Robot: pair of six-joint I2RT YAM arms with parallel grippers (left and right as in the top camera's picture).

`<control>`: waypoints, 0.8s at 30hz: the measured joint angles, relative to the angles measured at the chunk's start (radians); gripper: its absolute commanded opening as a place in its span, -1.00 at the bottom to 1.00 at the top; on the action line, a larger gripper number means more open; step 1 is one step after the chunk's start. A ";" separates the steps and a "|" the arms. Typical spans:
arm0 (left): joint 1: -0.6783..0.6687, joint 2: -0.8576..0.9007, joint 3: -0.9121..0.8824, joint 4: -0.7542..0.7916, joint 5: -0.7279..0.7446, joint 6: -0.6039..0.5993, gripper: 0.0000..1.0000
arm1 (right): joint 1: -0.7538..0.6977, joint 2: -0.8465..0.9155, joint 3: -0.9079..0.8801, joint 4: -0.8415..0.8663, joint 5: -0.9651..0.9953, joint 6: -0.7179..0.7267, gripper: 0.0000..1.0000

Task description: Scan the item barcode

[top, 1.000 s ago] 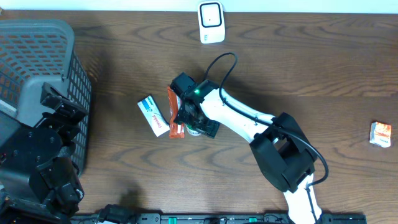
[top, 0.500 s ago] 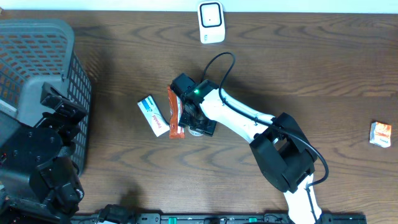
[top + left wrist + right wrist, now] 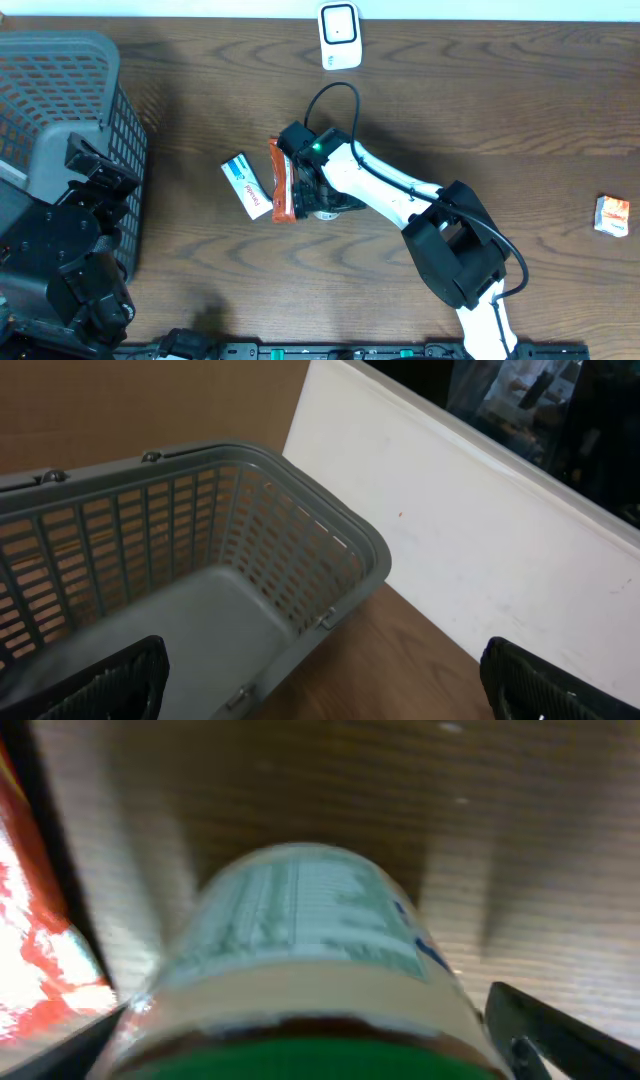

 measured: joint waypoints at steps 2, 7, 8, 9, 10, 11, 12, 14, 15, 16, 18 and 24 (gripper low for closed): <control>0.000 0.000 0.000 0.000 0.000 0.000 0.99 | 0.000 0.000 0.013 -0.027 -0.008 -0.012 0.99; 0.000 0.000 0.000 0.000 0.000 0.000 0.99 | 0.000 0.000 0.109 -0.104 -0.032 0.013 0.99; 0.000 0.000 0.000 0.000 0.000 0.000 0.99 | 0.000 0.000 0.130 -0.117 -0.037 0.035 0.99; 0.000 0.000 0.000 0.000 0.000 0.000 0.99 | 0.000 0.000 0.152 -0.133 -0.040 0.061 0.99; 0.000 0.000 0.000 0.000 0.000 0.000 0.99 | 0.000 0.000 0.166 -0.140 -0.042 0.087 0.99; 0.000 0.000 0.000 0.000 0.000 0.000 0.99 | 0.000 0.000 0.174 -0.145 -0.043 0.116 0.99; 0.000 0.000 0.000 0.000 0.000 0.000 0.99 | 0.000 0.000 0.177 -0.150 -0.043 0.140 0.99; 0.000 0.000 0.000 0.000 0.000 0.000 0.99 | 0.000 0.000 0.177 -0.157 -0.043 0.187 0.99; 0.000 0.000 0.000 0.000 0.000 0.000 0.99 | 0.000 0.000 0.177 -0.157 -0.043 0.206 0.99; 0.000 0.000 0.000 0.000 0.000 0.000 0.99 | 0.000 0.000 0.177 -0.157 -0.043 0.220 0.98; 0.000 0.000 0.000 0.000 0.000 0.000 0.99 | -0.001 0.000 0.177 -0.158 -0.042 0.245 0.99; 0.000 0.000 0.000 0.000 0.000 0.000 0.99 | -0.002 0.000 0.174 -0.156 -0.031 0.296 0.99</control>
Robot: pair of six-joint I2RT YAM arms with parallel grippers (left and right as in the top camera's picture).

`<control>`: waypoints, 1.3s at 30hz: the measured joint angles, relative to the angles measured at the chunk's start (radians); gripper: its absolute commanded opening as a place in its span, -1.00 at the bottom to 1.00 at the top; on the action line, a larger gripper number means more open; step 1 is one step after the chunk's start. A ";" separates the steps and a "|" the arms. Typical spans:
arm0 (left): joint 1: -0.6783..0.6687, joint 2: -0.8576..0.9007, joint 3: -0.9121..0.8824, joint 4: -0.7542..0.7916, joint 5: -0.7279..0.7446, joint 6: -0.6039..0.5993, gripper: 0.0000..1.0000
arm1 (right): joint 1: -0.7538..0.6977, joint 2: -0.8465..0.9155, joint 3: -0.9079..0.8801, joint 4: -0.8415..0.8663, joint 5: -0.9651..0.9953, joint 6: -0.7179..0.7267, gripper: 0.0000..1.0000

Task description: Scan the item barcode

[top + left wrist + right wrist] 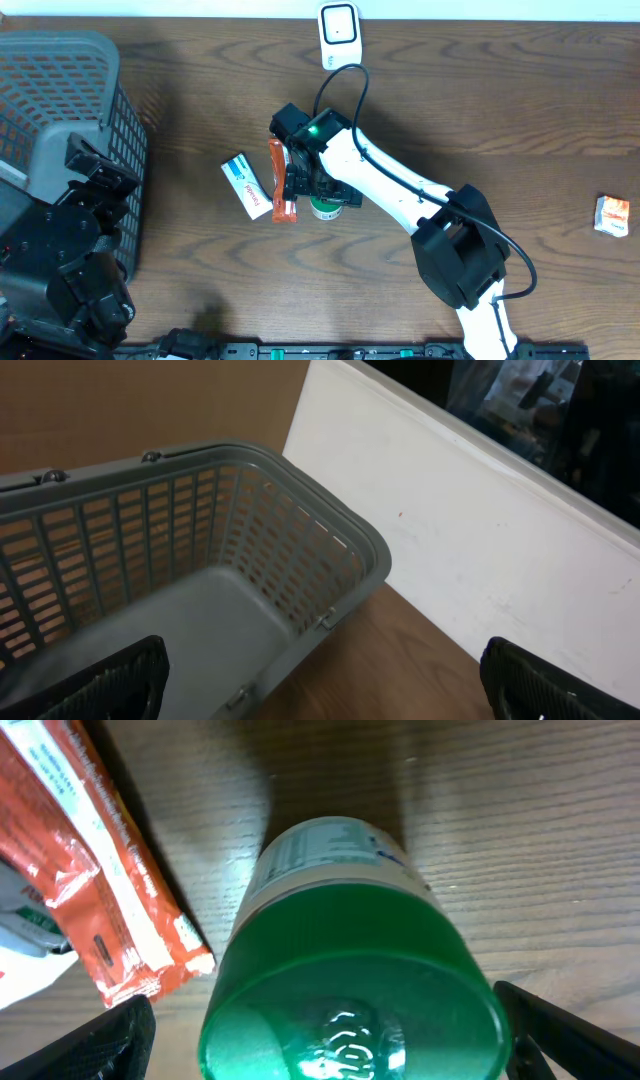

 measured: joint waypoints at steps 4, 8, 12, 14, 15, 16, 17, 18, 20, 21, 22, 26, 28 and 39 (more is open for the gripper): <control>0.000 0.000 0.000 0.000 0.000 0.000 0.99 | 0.000 0.001 -0.016 0.018 0.014 0.014 0.98; 0.000 0.000 0.000 0.000 0.000 0.000 0.99 | -0.001 0.003 -0.060 0.056 0.019 0.023 0.93; 0.000 0.000 0.000 0.000 0.000 0.000 0.99 | -0.008 0.009 -0.094 0.072 0.019 0.029 0.73; 0.000 0.000 0.000 0.000 0.000 0.000 0.99 | -0.012 0.011 -0.097 0.083 0.018 0.030 0.65; 0.000 0.000 0.000 0.000 0.000 0.000 0.99 | -0.014 0.012 -0.097 0.092 0.018 0.032 0.64; 0.000 0.000 0.000 0.000 0.000 0.000 0.99 | -0.016 0.013 -0.097 0.098 0.018 0.033 0.64; 0.000 0.000 0.000 0.000 0.000 0.000 0.99 | -0.016 0.013 -0.097 0.101 0.018 0.034 0.65; 0.000 0.000 0.000 0.000 0.000 0.000 0.99 | -0.016 0.013 -0.097 0.102 0.017 0.034 0.65; 0.000 0.000 0.000 0.000 0.000 0.000 0.99 | -0.016 0.015 -0.097 0.106 0.016 0.034 0.62; 0.000 0.000 0.000 0.000 0.000 0.000 0.99 | -0.016 0.017 -0.097 0.108 0.015 0.034 0.61; 0.000 0.000 0.000 0.000 0.000 0.000 0.99 | -0.016 0.021 -0.097 0.111 0.015 0.034 0.61; 0.000 0.000 0.000 0.000 0.000 0.000 0.99 | -0.016 0.055 -0.097 0.116 0.002 0.034 0.60; 0.000 0.000 0.000 0.000 0.000 0.000 1.00 | -0.016 0.058 -0.094 0.125 -0.005 0.034 0.56; 0.000 0.000 0.000 0.000 0.000 0.000 0.99 | -0.017 0.058 -0.092 0.122 -0.011 0.030 0.13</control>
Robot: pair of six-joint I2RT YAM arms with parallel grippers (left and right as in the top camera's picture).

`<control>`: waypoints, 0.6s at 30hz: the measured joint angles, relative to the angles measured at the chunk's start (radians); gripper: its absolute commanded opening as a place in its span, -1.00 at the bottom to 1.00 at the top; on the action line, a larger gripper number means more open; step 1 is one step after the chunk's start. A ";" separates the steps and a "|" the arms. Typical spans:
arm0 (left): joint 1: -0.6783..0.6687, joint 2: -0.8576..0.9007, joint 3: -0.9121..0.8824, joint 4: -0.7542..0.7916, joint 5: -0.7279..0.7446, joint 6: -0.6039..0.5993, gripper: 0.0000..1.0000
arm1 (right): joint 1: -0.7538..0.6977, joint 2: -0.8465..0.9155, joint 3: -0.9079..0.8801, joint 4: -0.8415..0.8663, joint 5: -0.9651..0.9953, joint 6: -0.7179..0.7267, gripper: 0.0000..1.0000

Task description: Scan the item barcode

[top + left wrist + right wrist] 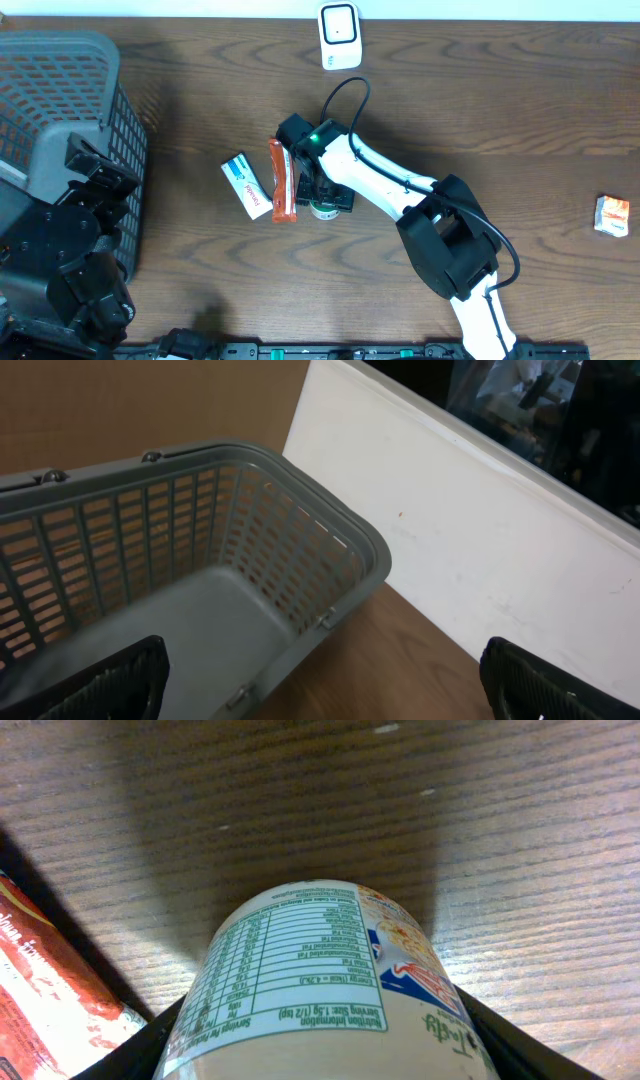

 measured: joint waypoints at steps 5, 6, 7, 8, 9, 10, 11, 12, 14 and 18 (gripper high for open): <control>0.000 0.000 0.000 0.000 0.000 0.000 0.99 | -0.023 0.021 0.050 -0.105 -0.063 -0.030 0.14; 0.000 0.000 0.000 0.000 0.000 0.000 0.99 | -0.035 0.025 0.069 -0.124 -0.085 -0.045 0.14; 0.000 0.000 0.000 0.000 0.000 0.000 0.99 | -0.049 0.029 0.093 -0.144 -0.112 -0.064 0.14; 0.000 0.000 0.000 0.000 0.000 0.000 0.99 | -0.064 0.030 0.113 -0.151 -0.137 -0.084 0.15; 0.000 0.000 0.000 0.000 0.000 0.000 0.99 | -0.079 0.030 0.134 -0.156 -0.162 -0.105 0.16; 0.000 0.000 0.000 0.000 0.000 0.000 0.99 | -0.100 0.030 0.158 -0.158 -0.192 -0.129 0.17; 0.000 0.000 0.000 0.000 0.000 0.000 0.99 | -0.119 0.030 0.176 -0.158 -0.219 -0.150 0.17; 0.000 0.000 0.000 0.000 0.000 0.000 0.99 | -0.150 0.030 0.198 -0.158 -0.267 -0.183 0.17; 0.000 0.000 0.000 0.000 0.000 0.000 0.99 | -0.188 0.030 0.209 -0.174 -0.322 -0.215 0.16; 0.000 0.000 0.000 0.000 0.000 0.000 0.99 | -0.274 0.030 0.210 -0.238 -0.427 -0.268 0.16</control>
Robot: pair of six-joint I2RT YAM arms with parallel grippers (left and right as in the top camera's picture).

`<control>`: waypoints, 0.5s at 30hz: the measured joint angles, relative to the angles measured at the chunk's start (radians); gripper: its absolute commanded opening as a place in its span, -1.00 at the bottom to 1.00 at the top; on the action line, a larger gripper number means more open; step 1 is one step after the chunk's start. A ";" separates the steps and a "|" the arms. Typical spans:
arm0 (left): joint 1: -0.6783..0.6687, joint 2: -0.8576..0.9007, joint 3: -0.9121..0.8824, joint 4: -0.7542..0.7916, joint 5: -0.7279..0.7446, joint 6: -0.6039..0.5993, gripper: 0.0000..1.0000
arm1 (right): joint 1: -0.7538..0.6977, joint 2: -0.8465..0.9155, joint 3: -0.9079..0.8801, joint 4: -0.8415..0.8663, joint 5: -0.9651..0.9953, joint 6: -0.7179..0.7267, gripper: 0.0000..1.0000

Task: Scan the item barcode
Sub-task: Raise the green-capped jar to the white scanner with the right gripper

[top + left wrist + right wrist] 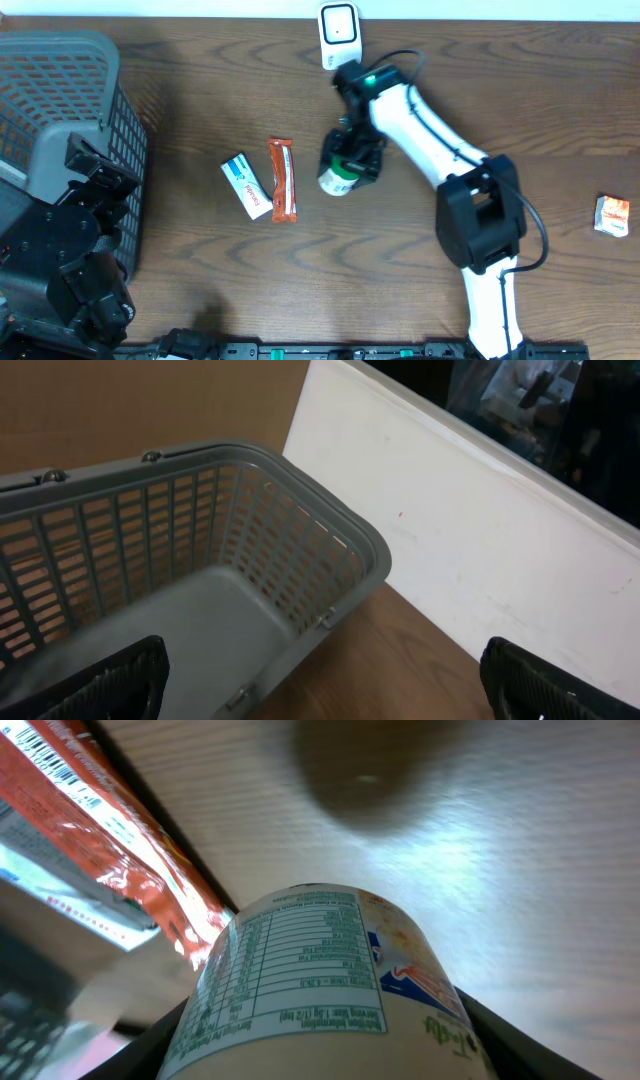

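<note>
My right gripper (350,165) is shut on a cream canister with a green lid (337,178), held tilted above the table, just below the white barcode scanner (339,35) at the far edge. In the right wrist view the canister's nutrition label (310,970) fills the space between the black fingers (520,1040). My left gripper (320,680) stands open over the grey basket (200,590), nothing between its fingers.
An orange snack bar (283,180) and a white and blue packet (245,185) lie left of the canister. A small orange and white packet (611,215) sits at the far right. The grey basket (60,110) fills the left end, with my left arm beside it.
My right gripper has lifted the canister off the table beside the snack bar and moved it up and to the right, toward the scanner. The left arm has not moved.
My right gripper was low around the canister next to the orange bar. Then it stood higher over the green lid. Then it was down again, shut round the canister's body. Now the canister hangs in it, clear of the table, nearer the scanner.
</note>
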 measured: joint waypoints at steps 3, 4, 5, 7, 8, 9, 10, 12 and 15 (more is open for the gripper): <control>0.000 0.000 0.000 0.000 0.000 0.000 0.99 | -0.055 0.000 0.000 -0.045 -0.059 -0.036 0.15; 0.000 0.000 0.000 0.000 0.000 0.000 0.99 | -0.071 0.000 0.000 -0.060 -0.075 -0.049 0.15; 0.000 0.000 0.000 0.000 0.000 0.000 0.99 | -0.085 0.000 0.000 -0.074 -0.093 -0.063 0.15; 0.000 0.000 0.000 0.000 0.000 0.000 0.99 | -0.101 0.000 0.000 -0.093 -0.116 -0.085 0.15; 0.000 0.000 0.000 0.000 0.000 0.000 0.99 | -0.105 0.000 0.000 -0.097 -0.122 -0.094 0.14; 0.000 0.000 0.000 0.000 0.000 0.000 0.99 | -0.107 0.000 0.000 -0.097 -0.130 -0.103 0.14; 0.000 0.000 0.000 0.000 0.000 0.000 0.99 | -0.108 0.000 0.000 -0.098 -0.136 -0.110 0.14; 0.000 0.000 0.000 0.000 0.000 0.000 0.99 | -0.108 0.000 0.000 -0.094 -0.146 -0.121 0.12; 0.000 0.000 0.000 0.000 0.000 0.000 0.99 | -0.106 0.000 0.000 -0.045 -0.149 -0.132 0.12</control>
